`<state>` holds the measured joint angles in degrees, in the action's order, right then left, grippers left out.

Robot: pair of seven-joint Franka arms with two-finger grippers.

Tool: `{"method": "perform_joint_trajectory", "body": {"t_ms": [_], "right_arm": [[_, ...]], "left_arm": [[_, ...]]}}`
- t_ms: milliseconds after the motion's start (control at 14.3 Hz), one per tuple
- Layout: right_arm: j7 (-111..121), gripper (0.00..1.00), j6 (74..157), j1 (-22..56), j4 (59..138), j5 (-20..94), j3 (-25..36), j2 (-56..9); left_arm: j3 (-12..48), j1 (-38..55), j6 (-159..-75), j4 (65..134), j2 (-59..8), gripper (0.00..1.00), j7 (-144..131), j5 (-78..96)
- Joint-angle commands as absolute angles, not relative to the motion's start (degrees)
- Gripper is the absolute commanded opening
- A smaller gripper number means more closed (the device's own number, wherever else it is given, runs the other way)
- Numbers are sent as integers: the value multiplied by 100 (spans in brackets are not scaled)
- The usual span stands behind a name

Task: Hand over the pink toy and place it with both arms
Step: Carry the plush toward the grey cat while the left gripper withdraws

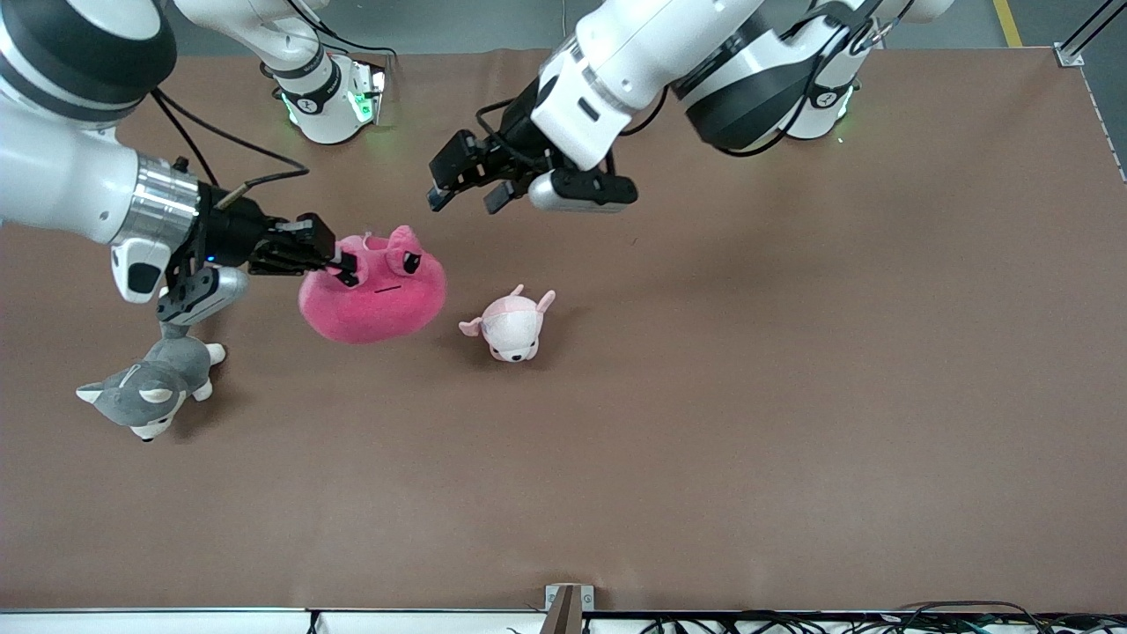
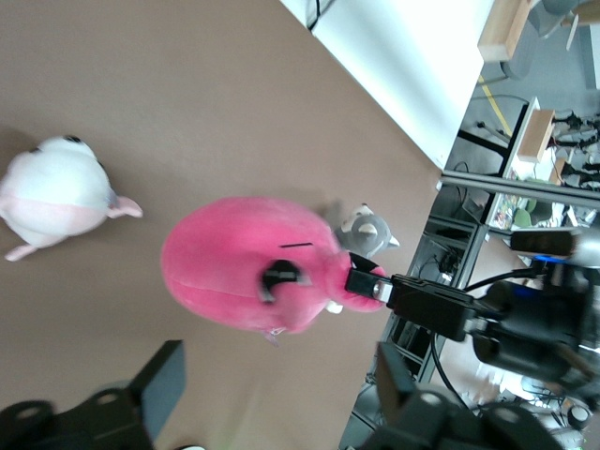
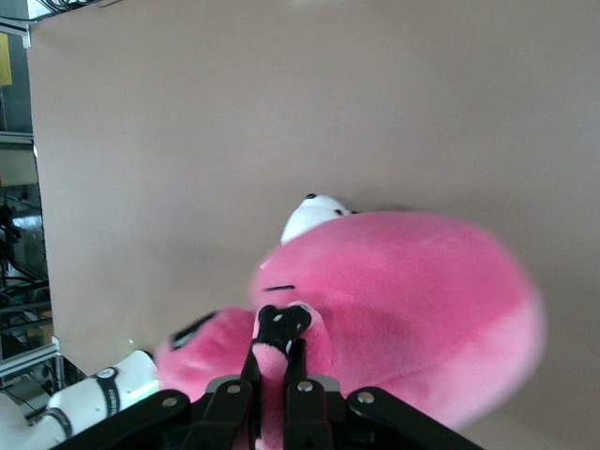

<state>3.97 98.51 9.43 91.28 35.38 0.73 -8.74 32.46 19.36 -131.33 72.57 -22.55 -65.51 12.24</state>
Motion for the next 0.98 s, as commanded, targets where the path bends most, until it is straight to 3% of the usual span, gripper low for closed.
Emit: {"method": "perform_joint_trajectory", "body": {"t_ms": [0, 698, 907], "right_arm": [[957, 0, 9773, 441, 9018, 3542, 18, -1361], [1274, 0, 9773, -280, 8903, 3595, 18, -2495], [1634, 0, 9782, -395, 8903, 3577, 18, -2733]], "left_arm": [[3234, 1382, -12492, 7321, -1655, 100, -6251, 1151], [3234, -1798, -8671, 7426, -422, 100, -2484, 1143], [3234, -2660, -8288, 8004, -151, 100, -989, 1003]]}}
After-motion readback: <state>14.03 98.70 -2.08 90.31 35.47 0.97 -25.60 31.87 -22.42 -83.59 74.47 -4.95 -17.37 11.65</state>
